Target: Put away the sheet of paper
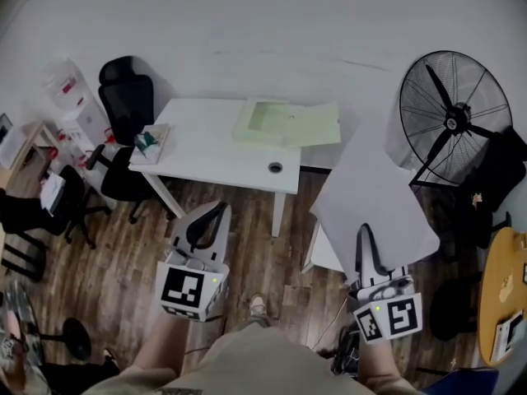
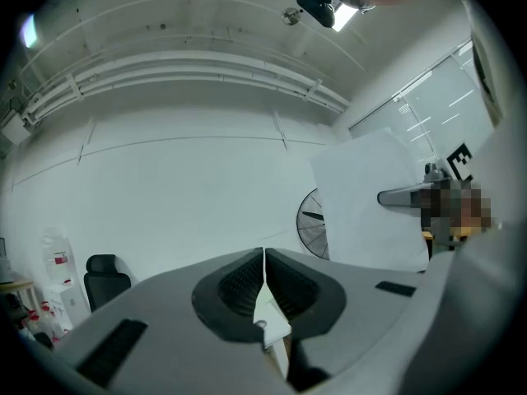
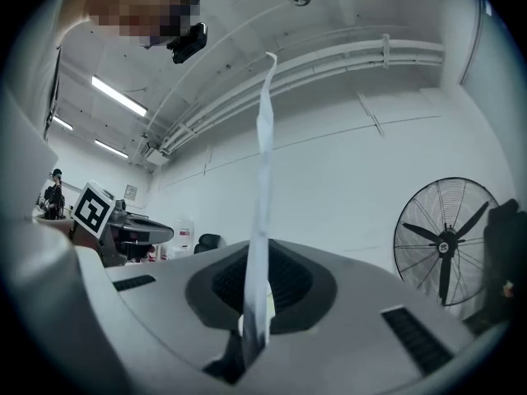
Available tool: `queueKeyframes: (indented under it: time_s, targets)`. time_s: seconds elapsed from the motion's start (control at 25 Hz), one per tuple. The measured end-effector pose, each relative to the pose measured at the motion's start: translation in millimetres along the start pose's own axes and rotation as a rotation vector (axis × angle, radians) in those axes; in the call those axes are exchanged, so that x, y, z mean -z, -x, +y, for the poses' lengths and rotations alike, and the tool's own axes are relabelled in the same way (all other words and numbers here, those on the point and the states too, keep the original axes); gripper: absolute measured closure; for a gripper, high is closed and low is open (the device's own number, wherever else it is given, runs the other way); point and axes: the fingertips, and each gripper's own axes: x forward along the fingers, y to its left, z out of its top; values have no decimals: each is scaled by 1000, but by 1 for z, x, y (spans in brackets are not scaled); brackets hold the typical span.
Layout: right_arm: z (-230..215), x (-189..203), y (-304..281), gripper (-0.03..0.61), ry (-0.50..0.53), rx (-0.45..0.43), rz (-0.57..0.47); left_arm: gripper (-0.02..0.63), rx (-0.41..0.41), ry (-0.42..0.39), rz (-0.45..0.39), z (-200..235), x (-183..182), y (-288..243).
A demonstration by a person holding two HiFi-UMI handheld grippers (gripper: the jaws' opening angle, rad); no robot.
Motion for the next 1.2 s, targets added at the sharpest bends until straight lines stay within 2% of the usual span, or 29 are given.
queueKeyframes:
  time_s: [0.2,0.44,0.76,1.2]
  targets:
    - [-2,13,-70,555,6,2,25,589,12,-33,-6,52,8,-48]
    - [-4,22,-125,555,13,33,27,589,17,13,10,95,24,-84]
    - [-16,38,-163,555,29,53,69,589,25,56,31,115,47,-112]
    - [-62,63,-228,555,23,34,99,589,20,51,48,128,58,-187]
